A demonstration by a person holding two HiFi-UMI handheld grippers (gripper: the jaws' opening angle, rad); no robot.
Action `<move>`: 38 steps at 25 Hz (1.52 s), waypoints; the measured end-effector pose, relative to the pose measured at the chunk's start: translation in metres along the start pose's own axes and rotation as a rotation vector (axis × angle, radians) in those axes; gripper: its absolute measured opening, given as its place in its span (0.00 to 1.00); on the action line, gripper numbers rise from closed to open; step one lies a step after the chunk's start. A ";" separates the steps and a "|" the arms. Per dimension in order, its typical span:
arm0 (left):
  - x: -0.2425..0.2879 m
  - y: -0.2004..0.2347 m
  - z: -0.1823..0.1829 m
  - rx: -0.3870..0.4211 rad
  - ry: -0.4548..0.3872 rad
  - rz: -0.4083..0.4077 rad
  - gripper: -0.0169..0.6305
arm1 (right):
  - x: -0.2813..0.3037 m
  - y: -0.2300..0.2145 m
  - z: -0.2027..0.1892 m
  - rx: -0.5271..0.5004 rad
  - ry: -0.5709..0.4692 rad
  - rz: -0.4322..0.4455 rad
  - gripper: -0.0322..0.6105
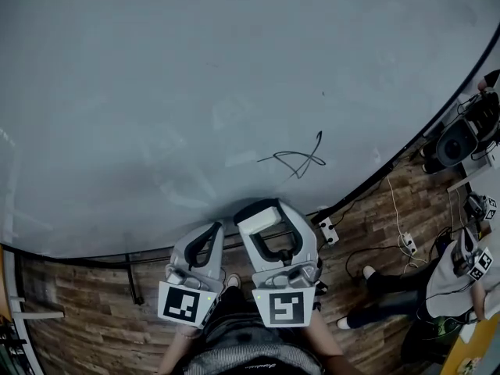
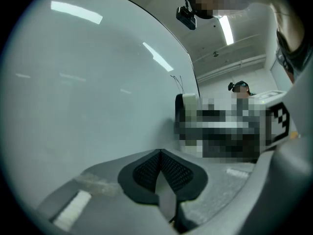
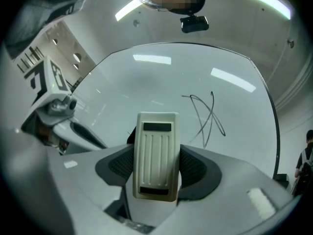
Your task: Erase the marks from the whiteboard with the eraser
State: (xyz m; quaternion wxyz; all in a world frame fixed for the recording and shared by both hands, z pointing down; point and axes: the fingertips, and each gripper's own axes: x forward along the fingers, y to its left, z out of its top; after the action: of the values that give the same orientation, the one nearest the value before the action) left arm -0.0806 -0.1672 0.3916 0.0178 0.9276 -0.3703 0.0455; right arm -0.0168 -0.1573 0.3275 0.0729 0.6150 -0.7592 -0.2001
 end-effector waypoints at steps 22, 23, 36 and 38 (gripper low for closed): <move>-0.004 -0.013 0.012 -0.007 -0.036 0.197 0.02 | 0.017 -0.002 0.047 -0.037 -0.171 0.200 0.46; -0.002 -0.015 0.011 -0.006 -0.036 0.198 0.02 | 0.016 -0.006 0.045 -0.037 -0.177 0.199 0.46; 0.018 -0.043 0.015 0.003 -0.039 0.193 0.02 | 0.001 -0.068 0.033 -0.056 -0.211 0.097 0.46; 0.021 -0.048 0.016 0.004 -0.040 0.188 0.02 | -0.002 -0.079 0.030 -0.057 -0.210 0.079 0.46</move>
State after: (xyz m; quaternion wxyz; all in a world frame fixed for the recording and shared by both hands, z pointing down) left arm -0.0312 -0.1477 0.3780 0.0044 0.8896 -0.4559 0.0291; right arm 0.0439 -0.1620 0.2694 0.0182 0.5582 -0.7802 -0.2818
